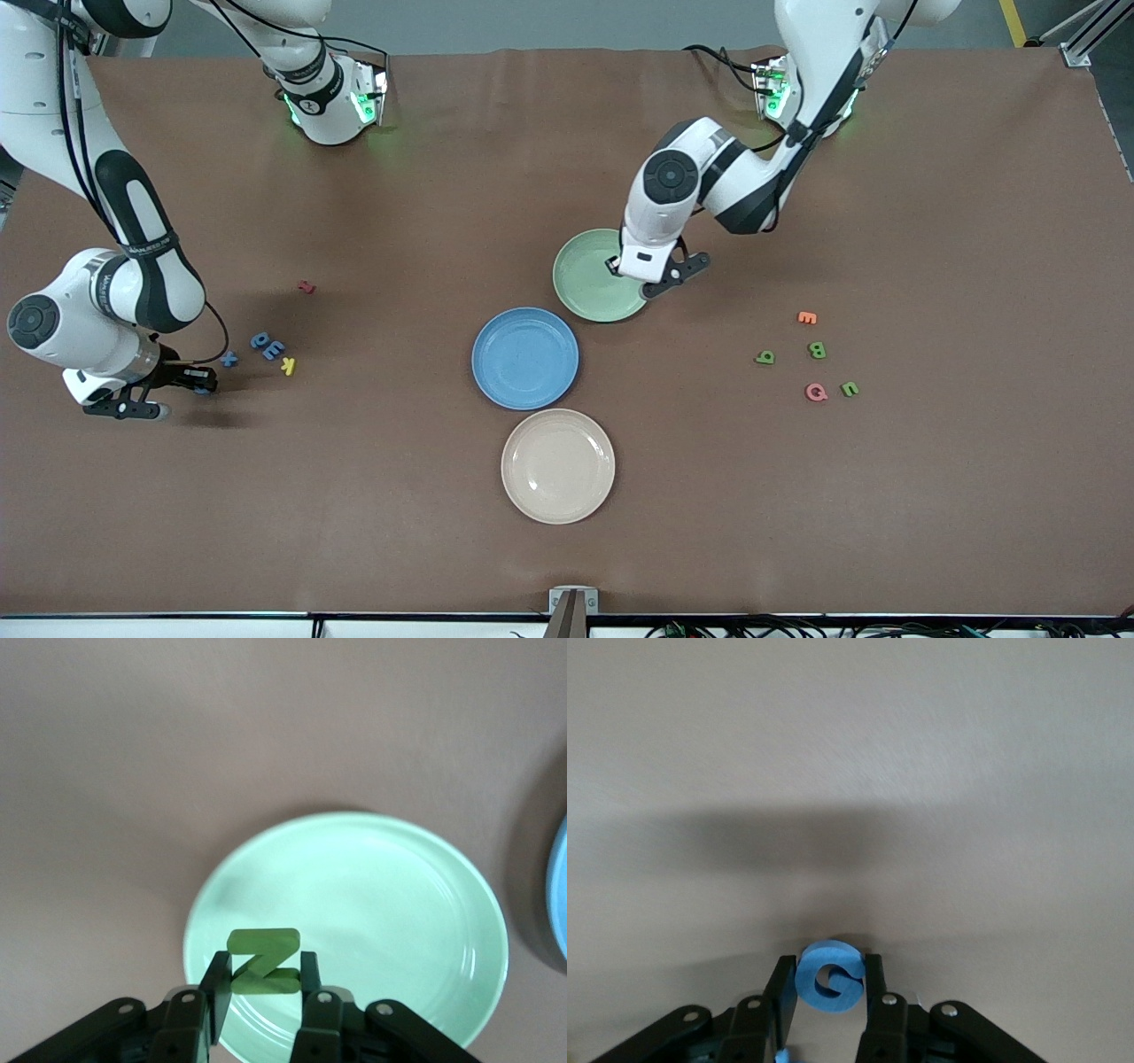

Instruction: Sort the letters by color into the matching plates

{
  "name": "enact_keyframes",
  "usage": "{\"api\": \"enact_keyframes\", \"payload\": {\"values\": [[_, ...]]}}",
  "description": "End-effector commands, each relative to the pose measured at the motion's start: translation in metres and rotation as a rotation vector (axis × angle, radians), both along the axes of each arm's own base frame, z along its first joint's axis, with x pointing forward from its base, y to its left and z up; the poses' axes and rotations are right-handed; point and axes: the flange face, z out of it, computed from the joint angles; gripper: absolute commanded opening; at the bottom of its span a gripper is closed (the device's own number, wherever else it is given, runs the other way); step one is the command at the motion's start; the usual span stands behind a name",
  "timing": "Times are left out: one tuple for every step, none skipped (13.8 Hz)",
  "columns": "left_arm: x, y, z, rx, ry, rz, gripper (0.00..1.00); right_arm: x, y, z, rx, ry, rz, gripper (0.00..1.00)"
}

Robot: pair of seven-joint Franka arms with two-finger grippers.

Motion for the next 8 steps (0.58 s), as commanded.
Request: {"api": "enact_keyframes", "payload": {"values": [[0.002, -0.021, -0.012, 0.008, 0.01, 0.028, 0.47, 0.016, 0.03, 0.058, 0.01, 0.03, 0.052, 0.13], [0.002, -0.019, -0.012, 0.012, 0.011, 0.03, 0.77, 0.024, 0.045, 0.077, 0.013, 0.043, 0.068, 0.13], [0.006, -0.015, -0.012, 0.012, 0.01, 0.038, 1.0, 0.029, 0.055, 0.089, 0.018, 0.065, 0.055, 0.13], [0.01, -0.012, -0.009, 0.012, 0.003, 0.041, 1.0, 0.033, 0.072, 0.097, 0.021, 0.094, 0.039, 0.13], [0.014, -0.009, -0.002, 0.01, -0.008, 0.05, 1.0, 0.036, 0.091, 0.103, 0.02, 0.117, 0.02, 0.13], [0.021, -0.003, 0.012, 0.003, -0.028, 0.062, 1.0, 0.037, 0.114, 0.107, 0.018, 0.129, -0.004, 0.13], [0.039, 0.017, 0.026, 0.002, -0.043, 0.085, 1.0, 0.037, 0.147, 0.112, 0.012, 0.133, -0.034, 0.13], [0.048, 0.028, 0.039, 0.015, -0.07, 0.061, 0.99, 0.036, 0.184, 0.112, 0.002, 0.14, -0.069, 0.13]]}}
